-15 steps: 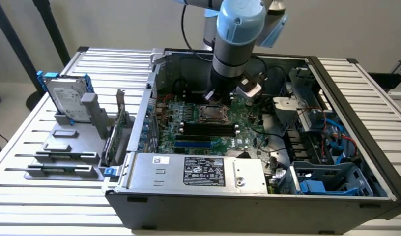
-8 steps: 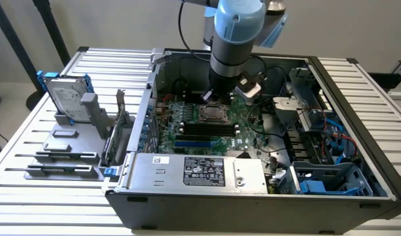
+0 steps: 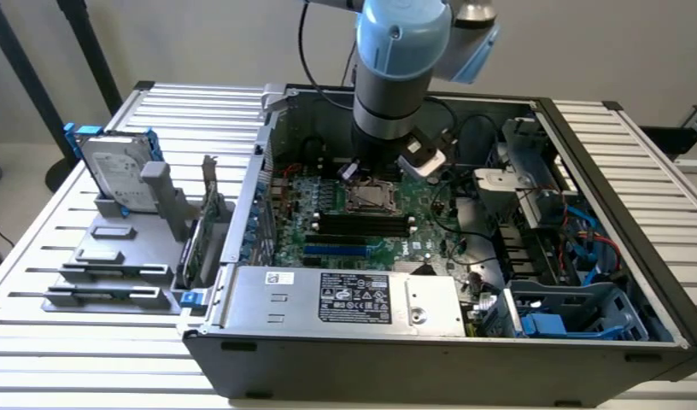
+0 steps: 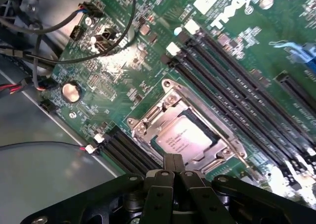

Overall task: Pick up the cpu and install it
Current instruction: 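Install the first cpu locking lever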

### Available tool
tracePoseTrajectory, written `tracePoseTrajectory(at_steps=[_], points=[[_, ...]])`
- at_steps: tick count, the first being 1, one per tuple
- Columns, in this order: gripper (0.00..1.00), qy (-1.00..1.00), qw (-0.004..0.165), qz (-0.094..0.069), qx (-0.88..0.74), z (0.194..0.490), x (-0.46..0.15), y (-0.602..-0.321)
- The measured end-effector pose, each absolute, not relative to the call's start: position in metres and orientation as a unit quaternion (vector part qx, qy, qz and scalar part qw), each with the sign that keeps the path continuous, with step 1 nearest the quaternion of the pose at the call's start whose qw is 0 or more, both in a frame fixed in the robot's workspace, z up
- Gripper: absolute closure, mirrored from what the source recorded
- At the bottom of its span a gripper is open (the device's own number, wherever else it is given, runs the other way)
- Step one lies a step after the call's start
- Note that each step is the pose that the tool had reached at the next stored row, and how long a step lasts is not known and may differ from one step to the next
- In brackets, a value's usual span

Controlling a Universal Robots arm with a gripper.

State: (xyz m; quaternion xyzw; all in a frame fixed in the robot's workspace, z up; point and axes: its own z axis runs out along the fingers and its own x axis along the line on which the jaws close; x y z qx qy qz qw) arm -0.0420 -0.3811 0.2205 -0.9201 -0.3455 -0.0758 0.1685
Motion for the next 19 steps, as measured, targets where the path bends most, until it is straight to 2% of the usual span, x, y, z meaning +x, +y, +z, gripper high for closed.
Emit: tracePoseTrajectory(at_steps=[19], points=[[0.89,-0.345,0.171,-0.077,-0.92,0.25,-0.064,-0.429]])
